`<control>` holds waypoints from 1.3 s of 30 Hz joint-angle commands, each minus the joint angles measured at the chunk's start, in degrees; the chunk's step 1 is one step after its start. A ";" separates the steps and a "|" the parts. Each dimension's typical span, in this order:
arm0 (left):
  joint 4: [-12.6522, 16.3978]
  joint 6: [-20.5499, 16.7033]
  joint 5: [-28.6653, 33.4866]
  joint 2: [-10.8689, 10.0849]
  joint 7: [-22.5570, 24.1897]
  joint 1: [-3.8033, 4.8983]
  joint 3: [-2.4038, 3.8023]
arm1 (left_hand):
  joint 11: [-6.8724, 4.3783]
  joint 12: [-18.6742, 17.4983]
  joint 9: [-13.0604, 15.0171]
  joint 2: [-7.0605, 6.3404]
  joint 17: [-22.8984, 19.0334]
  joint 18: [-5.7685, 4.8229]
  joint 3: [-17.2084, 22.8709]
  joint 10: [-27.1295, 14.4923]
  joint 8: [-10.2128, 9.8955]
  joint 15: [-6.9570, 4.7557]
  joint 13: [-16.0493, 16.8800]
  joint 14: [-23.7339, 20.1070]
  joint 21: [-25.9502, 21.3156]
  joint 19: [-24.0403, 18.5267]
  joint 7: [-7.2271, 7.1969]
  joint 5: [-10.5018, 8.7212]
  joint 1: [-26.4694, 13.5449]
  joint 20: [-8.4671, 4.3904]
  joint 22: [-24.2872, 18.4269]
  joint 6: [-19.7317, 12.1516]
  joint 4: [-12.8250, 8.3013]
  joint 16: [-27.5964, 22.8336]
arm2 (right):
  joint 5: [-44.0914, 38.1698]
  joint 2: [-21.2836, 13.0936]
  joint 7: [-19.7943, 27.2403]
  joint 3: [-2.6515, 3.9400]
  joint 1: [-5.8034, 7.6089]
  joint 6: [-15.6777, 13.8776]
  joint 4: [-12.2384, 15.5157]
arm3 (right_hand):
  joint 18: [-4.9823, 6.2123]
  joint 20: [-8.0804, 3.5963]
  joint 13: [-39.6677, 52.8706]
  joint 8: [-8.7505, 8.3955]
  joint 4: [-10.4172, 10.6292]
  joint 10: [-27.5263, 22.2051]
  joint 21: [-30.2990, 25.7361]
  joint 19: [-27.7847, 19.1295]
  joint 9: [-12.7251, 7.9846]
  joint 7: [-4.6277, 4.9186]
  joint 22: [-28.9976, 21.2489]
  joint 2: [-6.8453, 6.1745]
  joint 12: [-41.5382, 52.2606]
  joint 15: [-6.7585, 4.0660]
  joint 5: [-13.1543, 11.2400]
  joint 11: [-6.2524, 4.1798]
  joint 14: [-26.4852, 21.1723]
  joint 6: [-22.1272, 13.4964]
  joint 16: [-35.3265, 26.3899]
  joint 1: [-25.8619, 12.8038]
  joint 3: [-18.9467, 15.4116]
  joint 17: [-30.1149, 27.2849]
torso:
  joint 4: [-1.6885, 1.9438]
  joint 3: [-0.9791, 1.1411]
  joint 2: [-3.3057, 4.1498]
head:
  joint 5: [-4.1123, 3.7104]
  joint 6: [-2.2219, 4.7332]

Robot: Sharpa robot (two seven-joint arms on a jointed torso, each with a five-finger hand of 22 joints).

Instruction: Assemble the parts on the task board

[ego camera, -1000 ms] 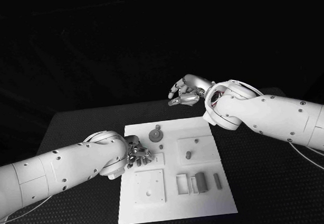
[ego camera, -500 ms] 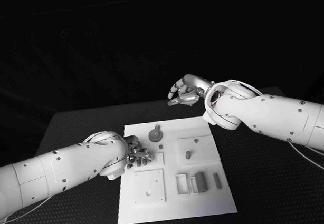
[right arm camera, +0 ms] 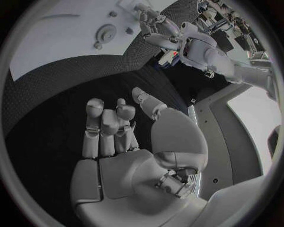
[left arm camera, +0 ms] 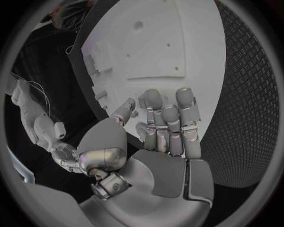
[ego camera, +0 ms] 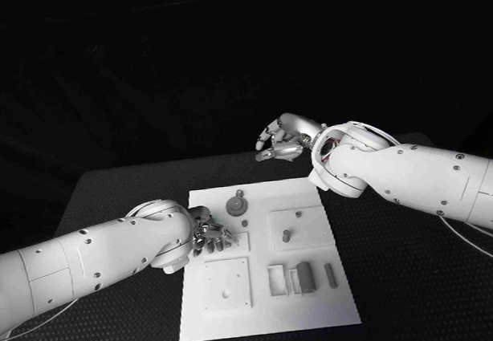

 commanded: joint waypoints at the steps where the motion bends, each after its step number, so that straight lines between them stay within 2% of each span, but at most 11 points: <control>1: 0.03 -1.25 0.64 0.05 0.72 -0.01 0.02 | -0.12 0.19 0.11 -0.02 -0.06 1.17 -0.45 -0.35 -0.03 -0.16 0.05 -0.20 -0.29 -0.10 -0.11 -0.27 -0.55 -0.25 1.08 -0.24 -0.04 0.28 | -0.07 0.01 0.14 0.02 -0.04 0.63 -0.02 | 1.17 -0.28 0.03 -0.38 0.15 -0.42 -0.38 0.16 0.06 0.45 0.43 0.14 -0.17 0.11 -0.11 -0.09 -0.03 -0.13 -0.22 -0.29 -0.28 0.05 | 0.00 0.01 0.01 | -0.03 -0.01; 9: 0.34 -2.27 1.96 -1.06 1.13 0.00 0.14 | -0.08 0.03 0.15 -1.56 -0.23 1.26 -1.18 -0.65 -0.19 -0.15 0.01 -0.45 -0.52 -0.31 -0.02 -0.26 -0.88 -0.25 0.97 -0.60 -0.54 0.14 | -0.07 0.02 0.14 0.02 -0.09 0.63 -0.09 | 1.17 -0.28 0.03 -0.40 0.16 -0.42 -0.38 0.16 0.06 0.45 0.43 0.12 -0.17 0.11 -0.12 -0.08 -0.03 -0.14 -0.23 -0.31 -0.28 0.06 | -0.03 0.03 -0.02 | -0.06 0.05; 13: 1.08 -2.38 4.55 -2.32 1.36 0.03 0.87 | 0.07 -0.21 -0.07 -1.90 -0.32 1.30 -1.10 -0.97 -0.86 -0.05 -0.13 -0.55 -0.66 -0.35 0.37 -0.26 -0.52 -0.21 0.92 -1.66 -0.95 0.10 | -0.06 -0.08 0.15 0.02 -0.11 0.63 -0.24 | 1.17 -0.28 0.03 -0.41 0.17 -0.43 -0.38 0.16 0.06 0.46 0.43 0.11 -0.17 0.12 -0.12 -0.08 -0.03 -0.15 -0.23 -0.32 -0.29 0.06 | -0.04 0.05 -0.03 | -0.05 0.10; 15: 0.94 -2.35 5.23 -2.55 1.28 0.03 2.76 | 0.14 -0.24 -0.13 -1.87 -0.32 1.29 -1.05 -0.98 -1.03 0.03 -0.17 -0.58 -0.69 -0.38 0.47 -0.26 -0.37 -0.17 0.92 -1.86 -1.09 0.13 | -0.05 -0.13 0.15 0.02 -0.11 0.61 -0.37 | 1.17 -0.28 0.03 -0.41 0.17 -0.43 -0.39 0.15 0.06 0.46 0.43 0.11 -0.17 0.12 -0.12 -0.08 -0.03 -0.16 -0.23 -0.33 -0.29 0.06 | 0.00 0.03 -0.05 | -0.13 0.15; 17: 1.31 -2.47 5.30 -3.36 1.22 0.11 3.65 | 0.31 -0.49 -0.22 -1.65 -0.39 1.25 -0.92 -1.25 -1.30 0.21 -0.31 -0.86 -0.87 -0.64 0.64 -0.26 -0.04 -0.05 0.88 -2.15 -1.40 0.01 | -0.01 -0.23 0.17 0.02 -0.12 0.58 -0.49 | 1.17 -0.28 0.03 -0.41 0.17 -0.43 -0.39 0.15 0.06 0.46 0.43 0.11 -0.17 0.12 -0.12 -0.08 -0.03 -0.16 -0.23 -0.33 -0.29 0.06 | 0.01 0.02 -0.05 | -0.14 0.22; 18: 1.24 -2.13 5.33 -3.75 1.11 0.31 5.00 | 0.63 -0.91 -0.49 -1.44 -0.56 1.16 -0.85 -1.68 -1.98 0.51 -0.56 -1.32 -1.21 -1.09 1.06 -0.25 0.23 0.16 0.79 -3.03 -1.77 -0.31 | 0.03 -0.25 0.14 0.02 -0.12 0.60 -0.65 | 1.17 -0.28 0.03 -0.42 0.17 -0.43 -0.39 0.15 0.06 0.46 0.43 0.10 -0.17 0.12 -0.12 -0.07 -0.03 -0.17 -0.23 -0.33 -0.29 0.06 | 0.04 0.01 -0.05 | -0.18 0.33; 20: 0.80 -2.00 5.34 -4.13 0.94 1.15 5.55 | 1.37 -1.86 -1.32 -1.22 -0.75 1.17 -0.68 -2.62 -3.99 1.21 -1.09 -1.76 -1.59 -1.47 2.08 -0.22 0.75 0.54 0.69 -5.78 -2.40 -0.60 | 0.06 -0.30 0.15 0.02 -0.12 0.55 -0.82 | 1.17 -0.28 0.03 -0.42 0.17 -0.43 -0.39 0.15 0.06 0.46 0.43 0.09 -0.17 0.12 -0.12 -0.07 -0.03 -0.18 -0.23 -0.33 -0.29 0.06 | 0.07 0.04 -0.06 | -0.19 0.46; 26: -3.80 -2.48 5.13 -4.12 0.83 3.75 5.73 | 2.68 -2.98 -2.55 -0.97 -0.74 1.85 -0.71 -3.53 -7.00 2.32 -1.76 -1.95 -1.84 -1.38 3.61 -0.26 1.75 1.54 0.75 -9.77 -3.71 -0.31 | 0.11 -0.30 0.17 0.02 -0.12 0.53 -1.09 | 1.17 -0.28 0.03 -0.44 0.17 -0.43 -0.39 0.16 0.06 0.47 0.44 0.06 -0.16 0.12 -0.12 -0.07 -0.03 -0.20 -0.23 -0.35 -0.30 0.06 | 0.02 0.06 -0.01 | 0.00 0.61; 31: -8.14 -2.39 3.10 -2.79 0.70 4.11 5.73 | 3.62 -3.50 -3.31 -1.59 -0.78 2.63 -0.80 -4.47 -8.81 3.19 -1.97 -1.80 -2.01 -1.08 4.65 -0.24 2.16 2.40 0.70 -12.41 -4.36 -0.14 | 0.13 -0.31 0.15 0.02 -0.12 0.54 -1.29 | 1.17 -0.28 0.04 -0.45 0.18 -0.44 -0.39 0.16 0.06 0.47 0.44 0.05 -0.16 0.13 -0.12 -0.06 -0.03 -0.21 -0.23 -0.36 -0.31 0.06 | -0.09 0.01 0.07 | -0.05 0.72; 36: -11.34 -0.15 2.02 -0.48 0.30 4.11 5.70 | 4.24 -3.89 -3.62 -2.14 -0.80 3.16 -0.93 -5.76 -9.62 3.79 -2.04 -1.93 -2.35 -1.12 5.26 -0.26 1.64 3.05 0.58 -13.64 -4.14 -0.11 | 0.13 -0.20 0.14 0.02 -0.12 0.59 -1.38 | 1.17 -0.28 0.04 -0.46 0.19 -0.44 -0.39 0.16 0.06 0.47 0.44 0.04 -0.16 0.13 -0.12 -0.06 -0.03 -0.22 -0.23 -0.37 -0.31 0.07 | -0.02 -0.04 0.09 | -0.03 0.70; 39: -13.08 2.35 1.40 1.09 -0.17 4.08 5.63 | 4.77 -3.82 -4.34 -2.24 -0.88 3.60 -0.60 -6.26 -10.96 4.31 -1.93 -2.22 -2.66 -1.26 5.88 -0.24 1.40 3.55 0.50 -15.69 -3.72 -0.22 | 0.13 -0.06 0.15 0.02 -0.12 0.60 -1.43 | 1.17 -0.27 0.04 -0.47 0.20 -0.44 -0.39 0.16 0.06 0.48 0.44 0.03 -0.16 0.13 -0.12 -0.06 -0.03 -0.22 -0.23 -0.38 -0.31 0.07 | -0.06 -0.06 0.11 | -0.06 0.71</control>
